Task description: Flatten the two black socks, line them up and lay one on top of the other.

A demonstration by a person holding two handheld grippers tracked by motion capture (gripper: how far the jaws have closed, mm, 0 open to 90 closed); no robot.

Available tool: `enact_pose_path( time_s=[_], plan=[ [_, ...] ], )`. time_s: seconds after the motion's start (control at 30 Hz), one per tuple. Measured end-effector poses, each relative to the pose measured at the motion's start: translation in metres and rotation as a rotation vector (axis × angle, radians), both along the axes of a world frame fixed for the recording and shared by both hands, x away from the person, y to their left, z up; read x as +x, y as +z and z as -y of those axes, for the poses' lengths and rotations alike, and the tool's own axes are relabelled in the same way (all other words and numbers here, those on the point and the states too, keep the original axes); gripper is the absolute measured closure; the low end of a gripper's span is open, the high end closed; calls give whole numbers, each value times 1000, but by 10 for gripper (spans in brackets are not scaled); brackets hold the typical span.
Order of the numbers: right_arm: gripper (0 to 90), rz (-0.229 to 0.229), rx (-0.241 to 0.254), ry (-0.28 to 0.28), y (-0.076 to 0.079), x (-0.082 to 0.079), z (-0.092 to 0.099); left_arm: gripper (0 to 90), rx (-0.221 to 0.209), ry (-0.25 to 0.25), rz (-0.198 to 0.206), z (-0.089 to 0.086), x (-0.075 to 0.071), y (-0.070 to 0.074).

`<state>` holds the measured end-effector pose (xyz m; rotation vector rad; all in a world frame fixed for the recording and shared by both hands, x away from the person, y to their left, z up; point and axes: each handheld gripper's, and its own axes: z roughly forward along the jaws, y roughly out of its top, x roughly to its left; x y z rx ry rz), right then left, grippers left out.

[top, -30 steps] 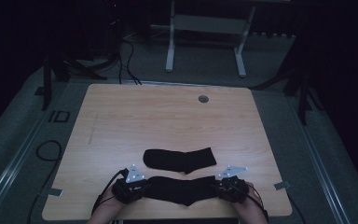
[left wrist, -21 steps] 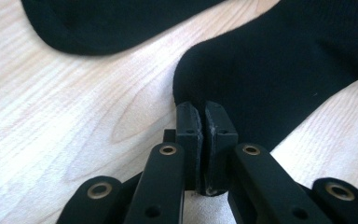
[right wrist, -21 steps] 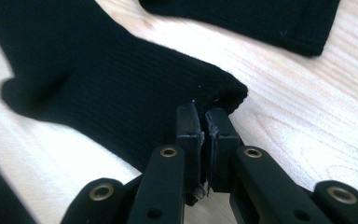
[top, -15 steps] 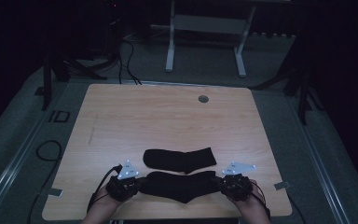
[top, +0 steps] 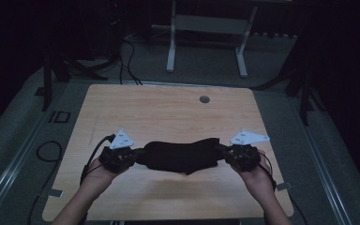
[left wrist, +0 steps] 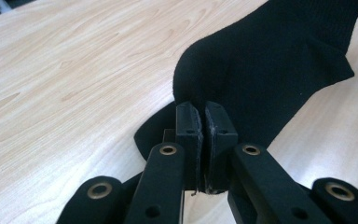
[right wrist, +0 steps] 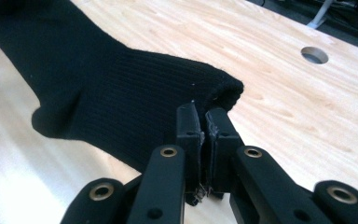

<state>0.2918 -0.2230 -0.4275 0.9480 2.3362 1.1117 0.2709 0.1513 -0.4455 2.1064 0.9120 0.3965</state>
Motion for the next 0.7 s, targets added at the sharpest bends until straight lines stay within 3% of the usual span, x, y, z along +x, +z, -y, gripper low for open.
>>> enact_pose_path(
  time_s=[0.1,0.17,0.2,0.23,0.37,0.5,0.7],
  plan=[
    [857,-32,-6,-13,-8,13,0,861,15,-1,-34,3,14,-6],
    [857,-32,-6,-13,-8,13,0,861,18,8,-43,3,18,-10],
    [857,-49,-4,-15,-12,18,0,861,17,12,-74,3,29,-20],
    [856,-96,2,-31,-29,30,1,861,11,20,-94,3,34,-25],
    [856,-145,-24,-63,-54,43,0,861,6,28,-152,9,49,-50],
    [855,-189,-32,-89,-73,53,2,861,16,36,-172,13,54,-62],
    [851,-230,-58,-98,-88,60,2,860,31,39,-198,18,60,-80]
  ],
)
